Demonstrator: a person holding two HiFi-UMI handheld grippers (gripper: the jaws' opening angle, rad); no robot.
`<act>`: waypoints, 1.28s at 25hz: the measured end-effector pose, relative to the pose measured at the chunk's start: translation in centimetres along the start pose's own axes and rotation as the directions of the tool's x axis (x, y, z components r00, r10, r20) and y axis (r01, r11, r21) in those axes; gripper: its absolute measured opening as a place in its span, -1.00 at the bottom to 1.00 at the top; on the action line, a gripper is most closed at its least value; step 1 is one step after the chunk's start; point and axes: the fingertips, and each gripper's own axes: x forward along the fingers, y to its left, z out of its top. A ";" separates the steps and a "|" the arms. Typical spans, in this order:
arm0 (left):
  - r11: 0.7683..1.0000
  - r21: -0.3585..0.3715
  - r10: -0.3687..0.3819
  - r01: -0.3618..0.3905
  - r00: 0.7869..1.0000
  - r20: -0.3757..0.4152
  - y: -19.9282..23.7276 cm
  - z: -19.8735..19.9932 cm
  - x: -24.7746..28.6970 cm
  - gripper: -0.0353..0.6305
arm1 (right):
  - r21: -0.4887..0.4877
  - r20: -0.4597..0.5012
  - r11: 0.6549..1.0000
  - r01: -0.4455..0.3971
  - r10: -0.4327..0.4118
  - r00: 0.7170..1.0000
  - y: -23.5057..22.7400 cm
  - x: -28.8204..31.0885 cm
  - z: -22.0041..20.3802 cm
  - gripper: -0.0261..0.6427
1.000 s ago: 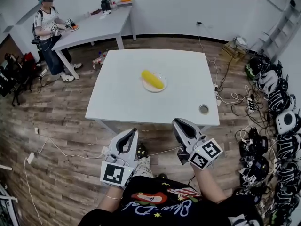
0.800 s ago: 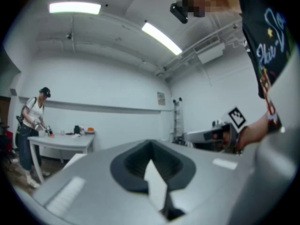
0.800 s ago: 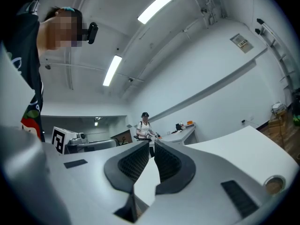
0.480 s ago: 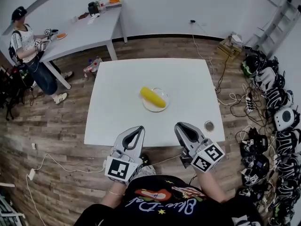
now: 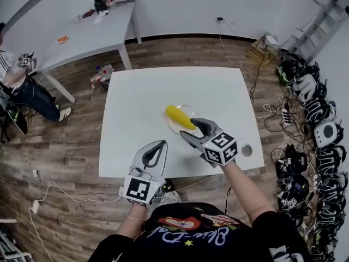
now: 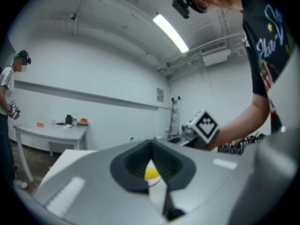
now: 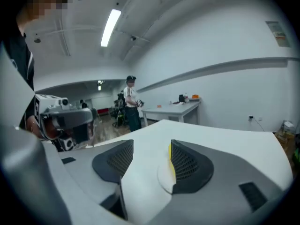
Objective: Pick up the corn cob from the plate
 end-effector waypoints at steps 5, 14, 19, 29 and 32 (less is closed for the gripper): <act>1.000 -0.031 0.006 -0.005 1.000 0.018 4.2 -0.3 1.6 -0.92 | -0.059 -0.261 0.998 0.037 -0.051 0.964 -4.5 8.3 -3.2 -0.08; 0.996 0.012 -0.086 0.086 0.996 -0.017 8.9 -2.1 4.4 -0.92 | -0.044 -0.528 0.999 0.008 -0.030 0.848 -7.5 12.6 -9.5 -0.03; 0.993 -0.035 -0.110 0.109 0.993 -0.029 10.1 -2.8 5.3 -0.92 | -0.054 -0.540 0.998 0.041 -0.063 0.840 -8.0 12.8 -9.4 -0.14; 0.996 -0.068 -0.051 0.049 0.998 -0.024 8.7 -2.2 5.8 -0.92 | 0.176 -0.181 0.973 0.152 -0.120 0.976 -8.1 6.1 -3.1 -0.16; 0.999 -0.045 -0.017 0.017 1.000 -0.010 8.6 -1.6 5.5 -0.92 | 0.227 -0.043 0.965 0.133 -0.127 0.991 -6.6 2.9 -0.4 -0.16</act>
